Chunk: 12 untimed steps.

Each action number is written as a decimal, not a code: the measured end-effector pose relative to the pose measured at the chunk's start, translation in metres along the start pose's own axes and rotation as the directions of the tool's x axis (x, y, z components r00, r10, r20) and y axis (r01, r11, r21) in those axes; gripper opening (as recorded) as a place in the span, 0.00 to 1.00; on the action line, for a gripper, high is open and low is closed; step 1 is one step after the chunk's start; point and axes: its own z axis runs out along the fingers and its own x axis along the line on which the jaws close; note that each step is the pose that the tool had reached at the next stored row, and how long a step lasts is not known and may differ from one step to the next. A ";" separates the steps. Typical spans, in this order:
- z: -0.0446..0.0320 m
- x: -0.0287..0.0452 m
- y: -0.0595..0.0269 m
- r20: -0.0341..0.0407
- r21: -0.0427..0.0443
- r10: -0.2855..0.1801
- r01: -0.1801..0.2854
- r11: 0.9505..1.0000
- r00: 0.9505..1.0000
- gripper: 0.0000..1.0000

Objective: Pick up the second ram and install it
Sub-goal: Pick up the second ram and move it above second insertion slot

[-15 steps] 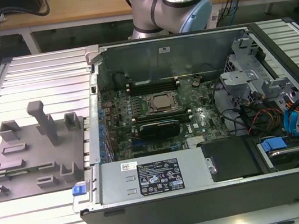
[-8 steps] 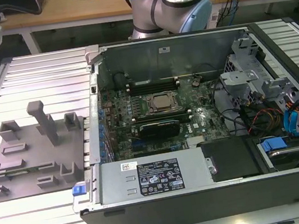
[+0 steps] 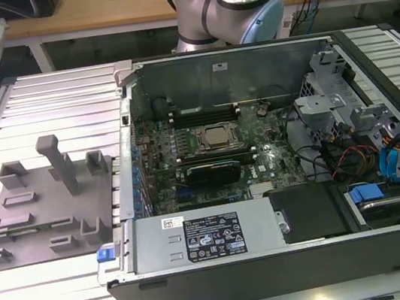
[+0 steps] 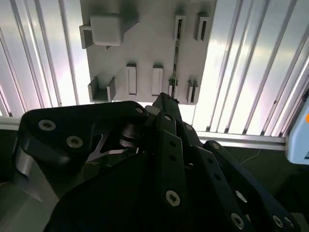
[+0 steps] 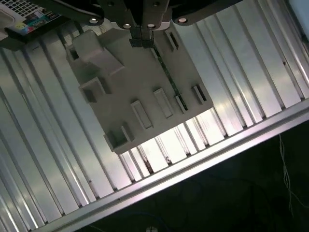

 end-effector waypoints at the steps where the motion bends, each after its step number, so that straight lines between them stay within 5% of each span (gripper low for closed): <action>1: 0.0000 0.0000 0.0000 -0.001 0.000 -0.010 0.010 1.000 1.000 0.08; 5: 0.0000 0.0000 0.0000 -0.004 -0.002 -0.093 0.093 0.996 0.996 0.08; 12: 0.0000 0.0000 0.0000 -0.009 -0.006 -0.207 0.207 0.978 0.978 0.08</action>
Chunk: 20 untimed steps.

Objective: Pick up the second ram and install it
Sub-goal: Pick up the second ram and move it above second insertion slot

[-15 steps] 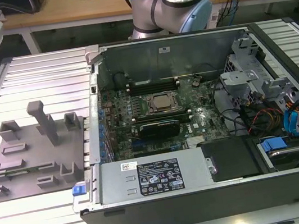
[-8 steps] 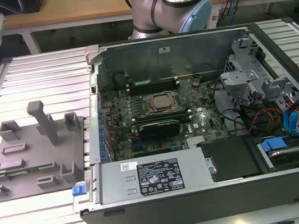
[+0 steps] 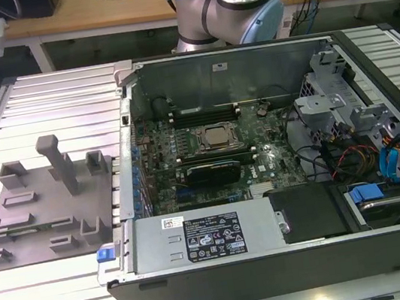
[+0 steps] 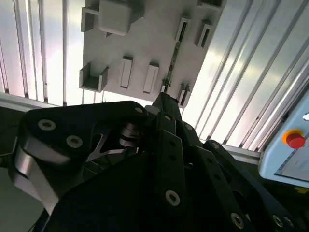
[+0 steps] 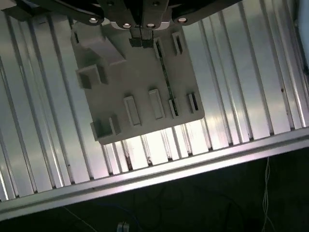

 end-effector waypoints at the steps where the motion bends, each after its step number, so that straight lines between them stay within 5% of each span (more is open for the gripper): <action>1: 0.0000 0.0000 0.0000 -0.001 -0.001 -0.026 0.026 1.000 1.000 0.08; 5: 0.0000 0.0000 0.0000 -0.003 -0.002 -0.076 0.076 0.997 0.997 0.08; 12: 0.0000 0.0000 0.0000 -0.008 -0.005 -0.185 0.185 0.983 0.983 0.08; 16: 0.0000 0.0000 0.0000 -0.011 -0.008 -0.262 0.262 0.965 0.965 0.08; 20: 0.0000 0.0000 0.0000 -0.012 -0.009 -0.296 0.296 0.955 0.955 0.08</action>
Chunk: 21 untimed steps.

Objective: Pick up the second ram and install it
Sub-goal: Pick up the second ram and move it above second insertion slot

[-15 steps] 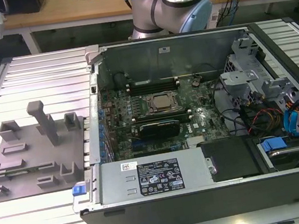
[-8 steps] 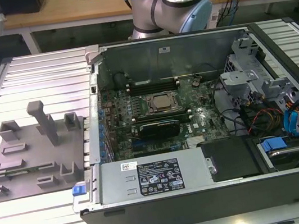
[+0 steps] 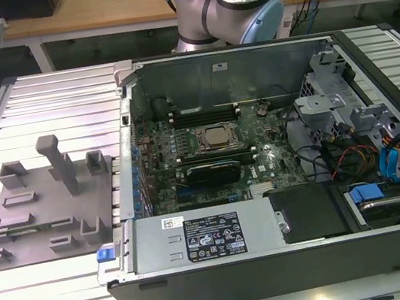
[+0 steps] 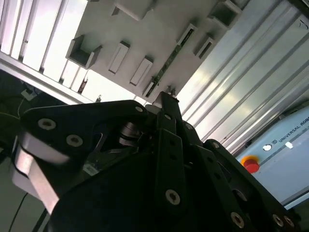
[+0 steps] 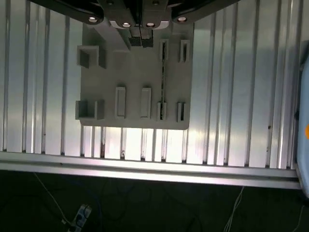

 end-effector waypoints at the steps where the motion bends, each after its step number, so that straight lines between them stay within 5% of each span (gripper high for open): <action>1: 0.0000 0.0000 0.0000 0.000 0.000 -0.011 0.011 1.000 1.000 0.08; 8: 0.0000 0.0000 0.0000 -0.005 -0.003 -0.113 0.113 0.994 0.994 0.08; 17: 0.0000 0.0000 0.0000 -0.011 -0.008 -0.259 0.259 0.966 0.966 0.08; 21: 0.0000 0.0000 0.0000 -0.012 -0.009 -0.287 0.287 0.958 0.958 0.08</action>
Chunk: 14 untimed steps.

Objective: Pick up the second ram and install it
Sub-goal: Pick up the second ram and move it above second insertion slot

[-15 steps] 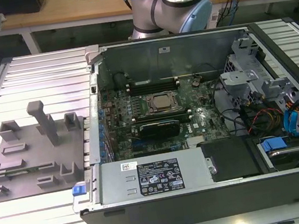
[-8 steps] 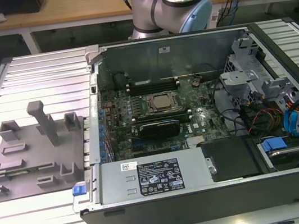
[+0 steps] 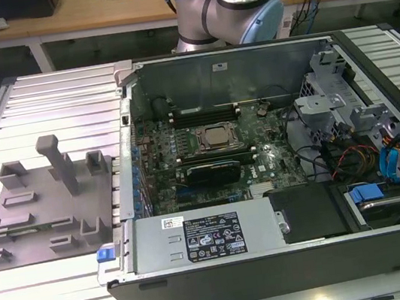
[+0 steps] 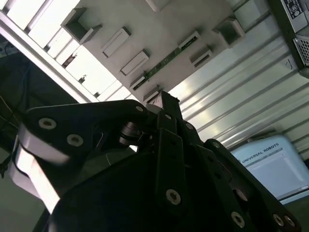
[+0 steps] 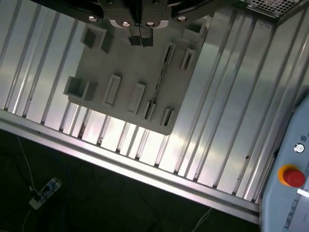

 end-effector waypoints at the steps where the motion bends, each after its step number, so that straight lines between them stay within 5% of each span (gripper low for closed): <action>1: 0.0000 0.0000 0.0000 0.000 0.000 -0.007 0.007 1.000 1.000 0.08; 4: 0.0002 -0.0001 0.0000 0.001 0.000 0.023 -0.023 1.000 1.000 0.08; 8: 0.0016 0.0000 -0.0001 0.006 0.003 0.128 -0.128 0.992 0.992 0.08; 11: 0.0026 0.0000 -0.0001 0.010 0.004 0.212 -0.212 0.977 0.977 0.08; 13: 0.0033 0.0000 -0.0002 0.013 0.005 0.271 -0.271 0.962 0.962 0.08; 14: 0.0036 0.0000 -0.0002 0.015 0.005 0.310 -0.310 0.951 0.951 0.08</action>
